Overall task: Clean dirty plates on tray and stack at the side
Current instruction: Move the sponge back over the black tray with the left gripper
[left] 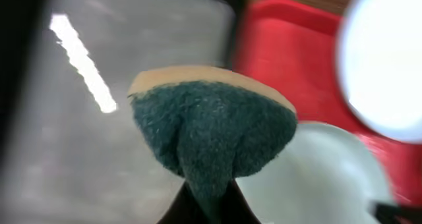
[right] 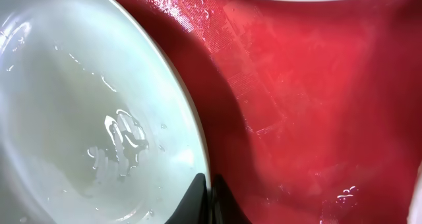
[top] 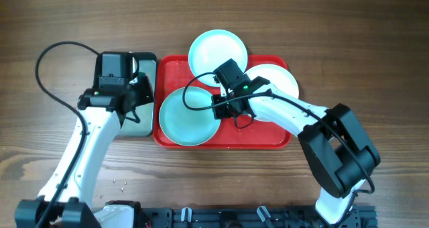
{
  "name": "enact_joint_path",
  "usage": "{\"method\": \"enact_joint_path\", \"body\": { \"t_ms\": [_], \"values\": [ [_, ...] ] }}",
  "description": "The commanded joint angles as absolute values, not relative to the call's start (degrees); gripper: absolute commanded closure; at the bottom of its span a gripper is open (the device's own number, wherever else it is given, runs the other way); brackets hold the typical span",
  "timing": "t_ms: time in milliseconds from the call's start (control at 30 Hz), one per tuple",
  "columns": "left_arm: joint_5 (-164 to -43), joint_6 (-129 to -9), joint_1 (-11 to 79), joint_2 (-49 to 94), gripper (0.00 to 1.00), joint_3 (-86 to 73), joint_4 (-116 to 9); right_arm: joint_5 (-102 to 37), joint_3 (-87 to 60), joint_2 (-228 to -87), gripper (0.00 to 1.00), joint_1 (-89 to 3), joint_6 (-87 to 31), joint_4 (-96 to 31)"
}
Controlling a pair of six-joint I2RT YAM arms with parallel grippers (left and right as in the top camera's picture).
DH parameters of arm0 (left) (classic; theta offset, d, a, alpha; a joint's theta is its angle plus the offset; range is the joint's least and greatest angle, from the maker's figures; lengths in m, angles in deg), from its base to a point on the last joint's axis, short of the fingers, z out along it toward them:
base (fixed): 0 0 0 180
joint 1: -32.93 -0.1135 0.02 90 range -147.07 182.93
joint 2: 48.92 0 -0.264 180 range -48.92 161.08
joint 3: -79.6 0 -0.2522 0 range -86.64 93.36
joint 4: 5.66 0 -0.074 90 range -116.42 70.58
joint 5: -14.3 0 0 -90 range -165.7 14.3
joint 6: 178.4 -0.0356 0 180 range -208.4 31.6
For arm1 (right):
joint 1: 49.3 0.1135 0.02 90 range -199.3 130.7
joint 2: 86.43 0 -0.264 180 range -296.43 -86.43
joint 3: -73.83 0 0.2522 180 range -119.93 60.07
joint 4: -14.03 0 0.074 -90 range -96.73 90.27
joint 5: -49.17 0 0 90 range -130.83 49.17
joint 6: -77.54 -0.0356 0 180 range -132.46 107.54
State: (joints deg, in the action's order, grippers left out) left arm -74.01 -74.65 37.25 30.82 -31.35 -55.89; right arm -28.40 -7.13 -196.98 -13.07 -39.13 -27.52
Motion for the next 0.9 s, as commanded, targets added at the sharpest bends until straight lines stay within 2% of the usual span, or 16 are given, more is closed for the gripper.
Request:
{"method": "enact_joint_path", "body": {
  "t_ms": [0, 233, 433, 533, 567, 600, 700, 800, 833, 867],
  "values": [
    [-65.33, -79.17, 35.79, 36.16, 0.96, -31.61, -55.60, -27.07, -6.98, -197.87, 0.96, -12.51, -37.67, -27.45],
    [-64.72, -82.21, 30.32, 47.79, 0.96, -31.61, -53.15, -27.05, -6.98, -197.87, 0.96, -12.51, -36.84, -27.52],
    [-64.69, -81.95, 28.16, 48.40, 0.91, -31.61, -53.09, -27.07, -6.98, -197.87, 0.96, -12.51, -36.86, -27.48],
    [-64.72, -81.92, 27.92, 48.38, 0.55, -31.61, -53.05, -27.07, -6.98, -197.87, 0.96, -12.51, -36.84, -27.69],
    [-64.76, -81.42, 27.92, 48.31, 0.38, -31.59, -53.02, -27.07, -6.98, -197.87, 0.94, -12.51, -36.84, -27.80],
    [-64.89, -81.31, 27.92, 47.81, 0.32, -31.39, -53.07, -27.05, -6.98, -197.87, 0.93, -12.51, -36.86, -27.98],
    [-64.89, -80.46, 27.92, 43.06, 0.28, -29.58, -53.11, -27.05, -6.98, -197.87, 0.96, -12.51, -37.08, -28.37],
    [-64.89, -80.20, 27.92, 31.76, 0.12, -26.47, -52.96, -27.07, -7.24, -197.76, 0.96, -12.57, -36.99, -28.98],
    [-64.87, -80.22, 27.92, 28.29, 0.00, -26.39, -52.63, -27.07, -7.81, -197.61, 0.96, -12.62, -36.88, -29.77],
    [-64.89, -80.24, 27.92, 24.51, 0.00, -26.39, -52.65, -27.07, -8.55, -197.46, 0.95, -12.62, -36.93, -30.54]
  ]
}}
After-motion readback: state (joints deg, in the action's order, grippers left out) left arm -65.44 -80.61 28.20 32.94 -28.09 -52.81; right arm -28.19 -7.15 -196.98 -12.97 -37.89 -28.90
